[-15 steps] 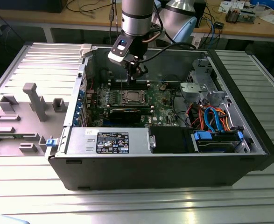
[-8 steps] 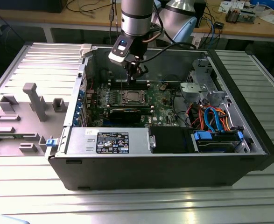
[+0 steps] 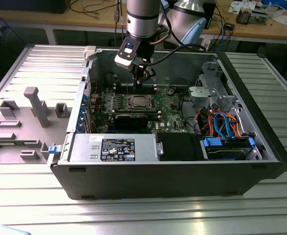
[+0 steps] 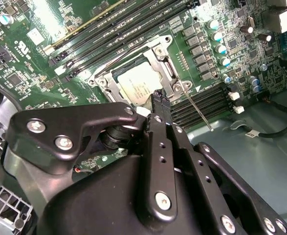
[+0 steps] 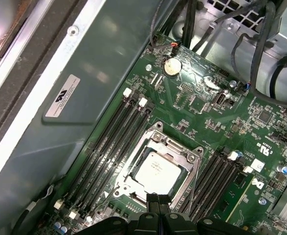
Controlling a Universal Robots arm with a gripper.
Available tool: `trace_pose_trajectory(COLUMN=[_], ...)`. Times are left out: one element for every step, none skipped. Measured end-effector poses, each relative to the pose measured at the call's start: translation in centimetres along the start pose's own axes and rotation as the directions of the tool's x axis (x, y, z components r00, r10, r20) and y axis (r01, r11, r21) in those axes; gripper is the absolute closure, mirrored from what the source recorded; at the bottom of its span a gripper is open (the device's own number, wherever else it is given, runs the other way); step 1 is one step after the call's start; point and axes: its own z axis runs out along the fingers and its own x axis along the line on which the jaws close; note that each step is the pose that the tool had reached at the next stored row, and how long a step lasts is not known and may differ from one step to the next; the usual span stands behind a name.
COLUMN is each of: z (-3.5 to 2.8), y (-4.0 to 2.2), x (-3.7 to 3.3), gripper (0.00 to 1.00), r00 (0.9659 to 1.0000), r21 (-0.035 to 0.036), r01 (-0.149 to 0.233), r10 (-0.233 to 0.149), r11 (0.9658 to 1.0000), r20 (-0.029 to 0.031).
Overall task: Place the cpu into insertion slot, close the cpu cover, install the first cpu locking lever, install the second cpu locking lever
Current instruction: 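Install the first cpu locking lever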
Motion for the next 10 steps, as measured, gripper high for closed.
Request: trace_pose_trajectory(z=[0.0,0.0,0.0,0.0,0.0,0.0,0.0,-0.01,-0.01,0.0], y=[0.0,0.0,-0.01,-0.01,-0.01,-0.02,-0.04,-0.13,-0.17,-0.18], x=[0.0,0.0,0.01,0.01,0.01,0.01,0.03,0.07,0.1,0.1], gripper=[0.89,0.89,0.89,0.89,0.89,0.89,0.89,0.89,0.89,0.89], r00=[1.0,1.0,1.0,1.0,1.0,1.0,1.0,1.0,1.0,0.9998], r21=[0.0,0.0,0.0,-0.0001,0.0,0.0,0.0,-0.0004,-0.0008,-0.0011], r01=[0.0,0.0,0.0,0.0,0.0,0.0,0.0,0.003,0.007,0.018], r10=[0.0,0.0,0.0,0.0,0.0,0.0,0.0,-0.003,-0.007,-0.018], r11=[1.0,1.0,1.0,1.0,1.0,1.0,1.0,1.0,1.0,0.9998], r20=[0.0,0.0,0.0,0.0,0.0,0.0,0.0,-0.0007,-0.0016,-0.002])
